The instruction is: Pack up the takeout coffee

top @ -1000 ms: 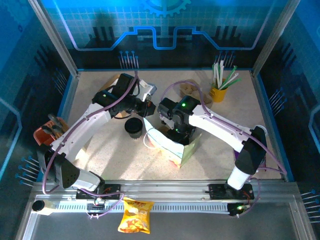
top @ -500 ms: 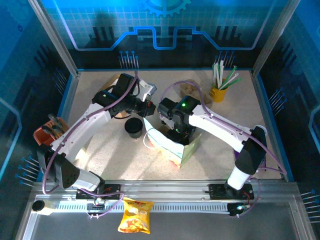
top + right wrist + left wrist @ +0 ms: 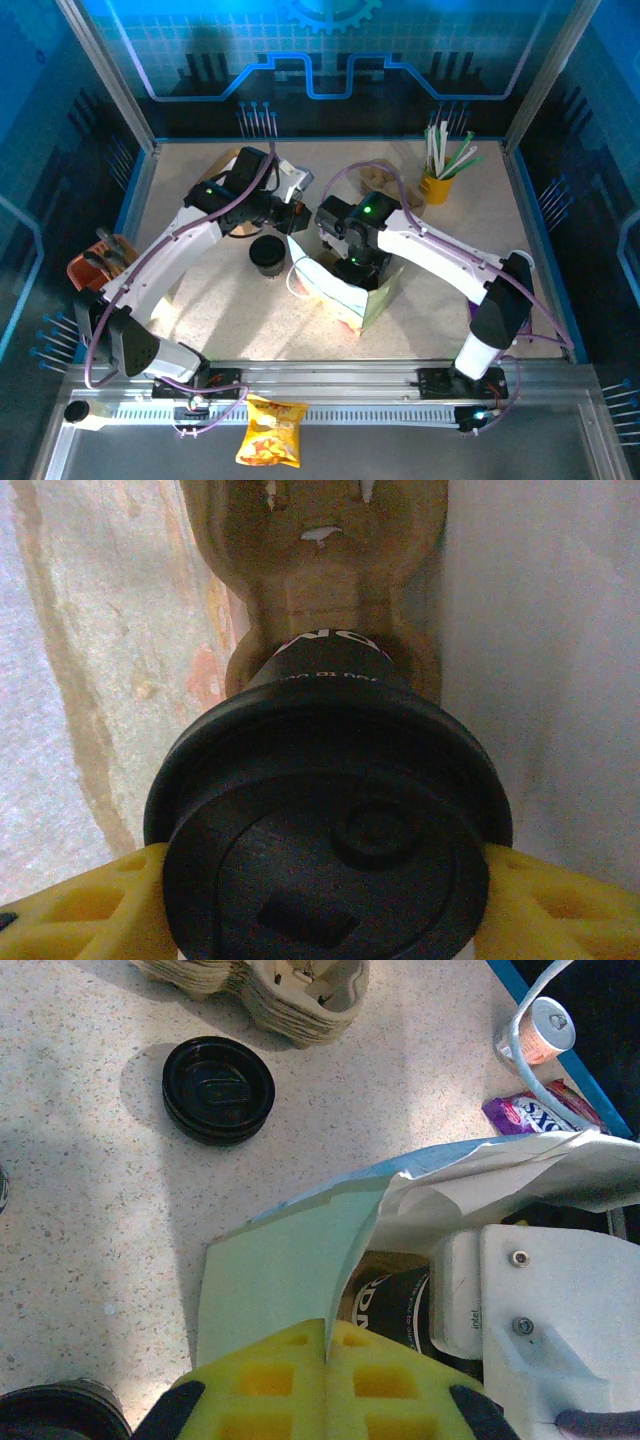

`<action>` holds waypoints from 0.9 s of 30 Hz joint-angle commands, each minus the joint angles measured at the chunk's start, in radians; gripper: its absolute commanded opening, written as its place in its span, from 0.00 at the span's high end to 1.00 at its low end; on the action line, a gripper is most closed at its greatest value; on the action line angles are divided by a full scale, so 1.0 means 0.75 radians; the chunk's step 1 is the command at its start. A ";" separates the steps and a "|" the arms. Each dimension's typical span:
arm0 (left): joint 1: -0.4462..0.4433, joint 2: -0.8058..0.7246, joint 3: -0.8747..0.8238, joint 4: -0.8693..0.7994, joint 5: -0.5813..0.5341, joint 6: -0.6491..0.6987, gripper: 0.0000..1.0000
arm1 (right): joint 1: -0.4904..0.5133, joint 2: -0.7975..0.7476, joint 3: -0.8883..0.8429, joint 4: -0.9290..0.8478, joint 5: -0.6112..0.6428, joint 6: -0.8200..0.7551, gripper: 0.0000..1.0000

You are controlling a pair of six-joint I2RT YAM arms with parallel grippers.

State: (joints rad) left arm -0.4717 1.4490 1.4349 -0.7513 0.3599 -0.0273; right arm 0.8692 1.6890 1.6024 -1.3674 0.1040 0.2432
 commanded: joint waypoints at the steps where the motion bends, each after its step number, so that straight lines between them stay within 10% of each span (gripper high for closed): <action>1: -0.008 -0.020 -0.018 0.010 -0.003 -0.008 1.00 | -0.018 -0.005 -0.014 0.003 -0.020 -0.006 0.62; 27: -0.007 -0.025 -0.029 0.013 -0.008 -0.004 1.00 | -0.020 0.008 -0.013 -0.043 -0.021 -0.029 0.62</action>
State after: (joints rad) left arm -0.4717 1.4490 1.4273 -0.7422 0.3595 -0.0269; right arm 0.8692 1.6890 1.6043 -1.3754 0.1040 0.2356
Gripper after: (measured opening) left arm 0.062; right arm 0.638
